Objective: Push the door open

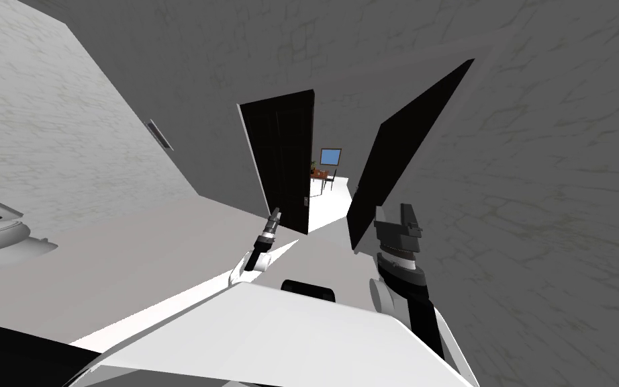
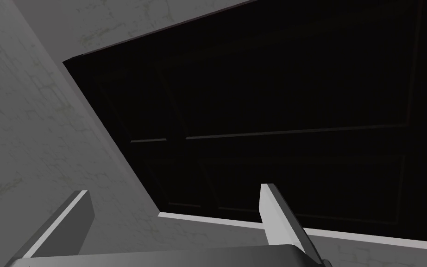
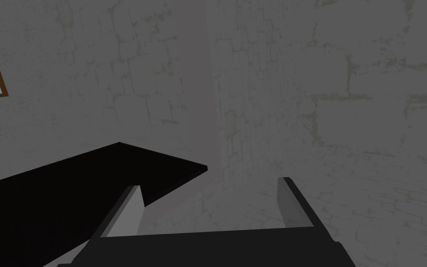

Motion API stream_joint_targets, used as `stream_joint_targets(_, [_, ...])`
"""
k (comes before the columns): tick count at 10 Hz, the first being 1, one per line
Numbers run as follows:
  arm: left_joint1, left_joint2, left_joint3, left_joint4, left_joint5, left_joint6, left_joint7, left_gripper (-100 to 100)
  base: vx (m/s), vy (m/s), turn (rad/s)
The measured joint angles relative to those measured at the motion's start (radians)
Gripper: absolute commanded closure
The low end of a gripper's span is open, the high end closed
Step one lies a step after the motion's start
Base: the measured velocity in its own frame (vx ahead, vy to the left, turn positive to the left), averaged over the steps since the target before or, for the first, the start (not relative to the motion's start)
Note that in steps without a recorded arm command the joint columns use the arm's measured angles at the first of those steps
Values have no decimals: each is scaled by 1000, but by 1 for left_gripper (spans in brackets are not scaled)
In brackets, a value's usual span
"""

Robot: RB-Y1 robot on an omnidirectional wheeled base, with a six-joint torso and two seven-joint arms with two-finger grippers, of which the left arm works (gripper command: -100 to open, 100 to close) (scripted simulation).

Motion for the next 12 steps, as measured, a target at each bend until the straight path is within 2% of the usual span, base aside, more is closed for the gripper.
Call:
stream_joint_targets(2, [-7,-1,-3,41,-2,-13,3,-100,74,15,1])
stream_joint_targets(6, [-57,-3,-6,159,-10,-27,20,-100,94,10,2])
stream_joint_targets(8, [-84,-10,-9,233,-14,-45,24,-100,106,30,0])
stream_joint_targets(12, [-122,-14,-15,336,-22,-54,43,-100,103,10,2])
